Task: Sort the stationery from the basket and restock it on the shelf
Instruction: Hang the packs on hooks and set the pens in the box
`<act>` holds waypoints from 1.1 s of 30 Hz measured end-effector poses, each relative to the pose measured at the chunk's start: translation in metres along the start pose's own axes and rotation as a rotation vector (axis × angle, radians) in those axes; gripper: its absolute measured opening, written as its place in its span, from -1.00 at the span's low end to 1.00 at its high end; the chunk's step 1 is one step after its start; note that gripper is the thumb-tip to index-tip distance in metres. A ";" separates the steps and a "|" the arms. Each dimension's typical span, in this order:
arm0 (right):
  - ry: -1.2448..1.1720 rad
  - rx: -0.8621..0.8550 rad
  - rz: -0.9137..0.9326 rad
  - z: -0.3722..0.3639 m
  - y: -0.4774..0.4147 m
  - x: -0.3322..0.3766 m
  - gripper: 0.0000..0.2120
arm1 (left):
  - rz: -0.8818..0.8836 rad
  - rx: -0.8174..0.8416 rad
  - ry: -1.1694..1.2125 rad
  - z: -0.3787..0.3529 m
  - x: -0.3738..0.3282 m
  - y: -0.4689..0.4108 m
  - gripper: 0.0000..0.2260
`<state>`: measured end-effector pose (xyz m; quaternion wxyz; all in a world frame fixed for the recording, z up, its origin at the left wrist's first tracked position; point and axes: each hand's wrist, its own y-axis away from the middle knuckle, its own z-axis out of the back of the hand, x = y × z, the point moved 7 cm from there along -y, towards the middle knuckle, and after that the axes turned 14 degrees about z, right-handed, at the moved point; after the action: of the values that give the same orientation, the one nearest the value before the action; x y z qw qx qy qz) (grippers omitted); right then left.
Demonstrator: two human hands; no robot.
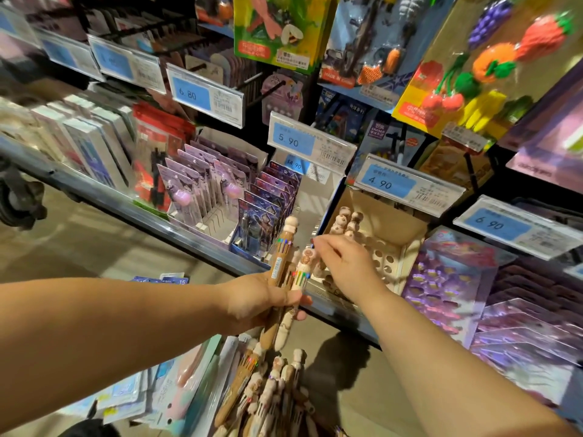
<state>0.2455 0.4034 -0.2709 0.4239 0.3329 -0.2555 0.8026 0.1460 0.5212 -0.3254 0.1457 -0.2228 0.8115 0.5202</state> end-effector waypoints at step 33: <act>0.238 -0.161 -0.030 0.041 0.016 -0.020 -0.81 | -0.028 -0.189 -0.051 0.022 0.016 0.008 -0.72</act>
<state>0.2536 0.3568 -0.2607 0.4886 0.2040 -0.2620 0.8069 0.1278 0.5404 -0.3355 0.1520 -0.2334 0.7515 0.5980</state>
